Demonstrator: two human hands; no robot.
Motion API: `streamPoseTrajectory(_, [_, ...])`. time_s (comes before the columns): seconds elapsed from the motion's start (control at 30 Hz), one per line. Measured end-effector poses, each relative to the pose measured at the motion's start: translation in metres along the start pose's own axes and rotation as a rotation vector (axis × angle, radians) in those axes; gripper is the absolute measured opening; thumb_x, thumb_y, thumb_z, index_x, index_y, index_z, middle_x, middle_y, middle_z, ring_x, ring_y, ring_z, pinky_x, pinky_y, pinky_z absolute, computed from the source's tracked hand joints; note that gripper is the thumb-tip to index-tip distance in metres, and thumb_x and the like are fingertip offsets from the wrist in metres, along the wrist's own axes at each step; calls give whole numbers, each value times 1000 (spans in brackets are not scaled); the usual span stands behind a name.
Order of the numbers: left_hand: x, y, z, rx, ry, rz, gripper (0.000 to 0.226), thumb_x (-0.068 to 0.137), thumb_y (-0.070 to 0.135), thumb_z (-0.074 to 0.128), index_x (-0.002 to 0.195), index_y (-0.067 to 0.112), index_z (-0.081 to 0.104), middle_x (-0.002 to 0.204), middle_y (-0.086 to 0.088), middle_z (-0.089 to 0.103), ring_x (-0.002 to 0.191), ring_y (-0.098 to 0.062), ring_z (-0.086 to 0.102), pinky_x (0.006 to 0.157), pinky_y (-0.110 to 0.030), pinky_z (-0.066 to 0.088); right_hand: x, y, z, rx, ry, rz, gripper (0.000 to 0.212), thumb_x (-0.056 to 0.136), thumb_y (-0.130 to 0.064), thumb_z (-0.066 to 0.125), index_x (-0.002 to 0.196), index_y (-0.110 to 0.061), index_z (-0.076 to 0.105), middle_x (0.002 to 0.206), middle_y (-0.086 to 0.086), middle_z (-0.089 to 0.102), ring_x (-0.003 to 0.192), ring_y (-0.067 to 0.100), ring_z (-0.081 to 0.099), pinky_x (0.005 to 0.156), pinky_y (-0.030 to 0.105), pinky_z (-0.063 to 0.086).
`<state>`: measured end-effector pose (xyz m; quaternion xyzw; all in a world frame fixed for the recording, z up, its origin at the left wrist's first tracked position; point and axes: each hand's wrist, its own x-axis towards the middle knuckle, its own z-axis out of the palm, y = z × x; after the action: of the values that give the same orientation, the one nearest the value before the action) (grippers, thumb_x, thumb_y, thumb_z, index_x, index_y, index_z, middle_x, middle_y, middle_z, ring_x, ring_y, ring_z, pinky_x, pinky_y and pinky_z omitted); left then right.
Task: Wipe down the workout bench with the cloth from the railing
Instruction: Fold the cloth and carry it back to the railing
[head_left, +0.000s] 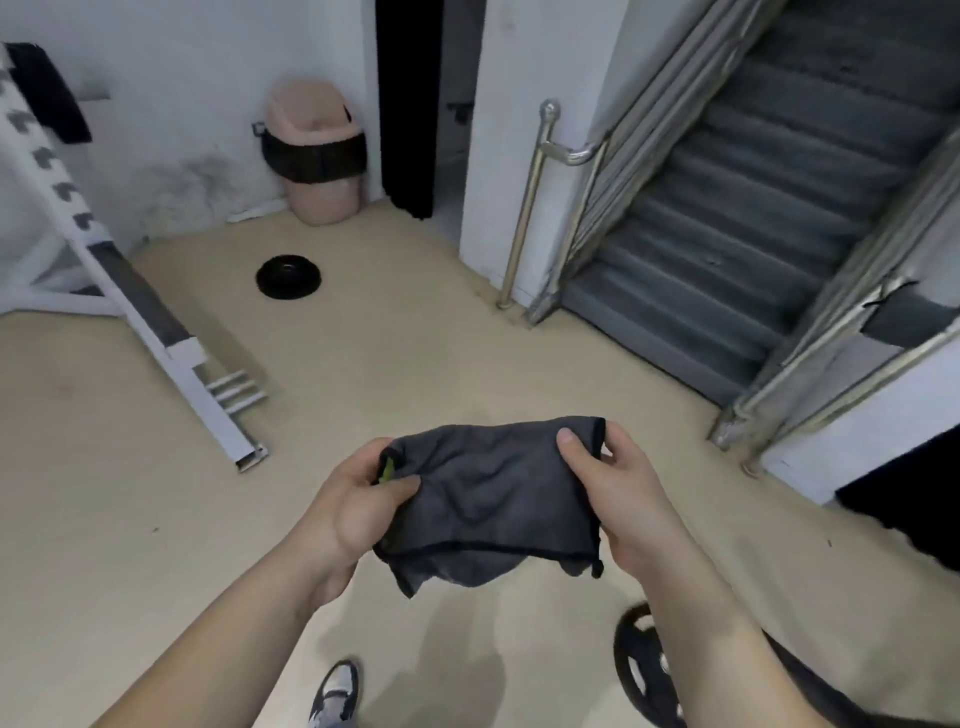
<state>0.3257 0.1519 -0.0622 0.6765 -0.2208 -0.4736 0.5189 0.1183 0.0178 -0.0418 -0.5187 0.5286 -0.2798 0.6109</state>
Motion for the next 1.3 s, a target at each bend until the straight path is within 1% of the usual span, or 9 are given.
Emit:
streamPoseTrajectory(0.07, [46,24,3,-26,-63,-40,22,94,9,60,103,24,73,104,-8,78,102,-34,73,80,-47,58,25,-13,1,55,80,27,19,94,-37,72,106,-23,68,102,3,79,92,27,77,73,52,59])
streamPoseTrajectory(0.17, [105,60,20,-40,-191,-90,16,94,13,65,106,20,73,102,-6,79,96,-28,75,71,-38,58,56,-30,1,206,199,76,23,94,-28,74,112,-14,69,105,7,80,98,26,77,80,43,63])
streamPoseTrajectory(0.4, [198,117,118,10,-474,-145,27,86,13,78,110,22,69,100,-6,79,91,-28,77,64,-38,59,113,-61,-33,413,359,113,33,93,-23,75,121,-7,66,113,13,78,106,30,75,98,57,56])
streamPoseTrajectory(0.53, [234,141,202,146,-672,-115,28,87,8,74,107,28,71,99,-9,78,90,-27,77,77,-47,63,156,-73,-70,429,434,102,31,93,-23,76,118,-8,66,111,14,77,104,31,75,96,59,57])
streamPoseTrajectory(0.67, [281,164,281,249,-761,-66,28,91,9,66,102,33,73,89,-3,77,69,-16,71,44,-25,48,216,-82,-125,439,468,86,30,93,-24,76,115,-6,65,110,18,77,103,34,75,93,57,59])
streamPoseTrajectory(0.73, [310,177,321,269,-760,-58,27,93,8,63,101,31,75,86,-4,76,62,-14,68,41,-19,42,253,-89,-156,432,460,90,29,93,-24,76,114,-7,66,109,18,77,102,35,75,93,57,59])
streamPoseTrajectory(1.0, [423,235,460,287,-763,-41,23,94,7,63,102,25,74,97,-10,79,87,-28,77,61,-36,59,388,-135,-266,507,508,76,28,93,-25,75,116,-11,68,109,11,79,102,28,76,95,61,57])
streamPoseTrajectory(1.1, [472,257,513,292,-782,-37,16,95,12,67,106,22,72,97,-9,80,90,-29,77,84,-50,62,438,-150,-310,553,557,73,27,94,-26,74,117,-12,69,108,10,79,99,26,77,95,61,57])
streamPoseTrajectory(1.3, [593,299,633,330,-822,-12,10,96,19,68,102,24,74,94,-4,80,92,-25,77,85,-44,62,543,-173,-406,645,759,71,26,95,-26,73,117,-13,69,111,11,78,105,31,74,90,55,61])
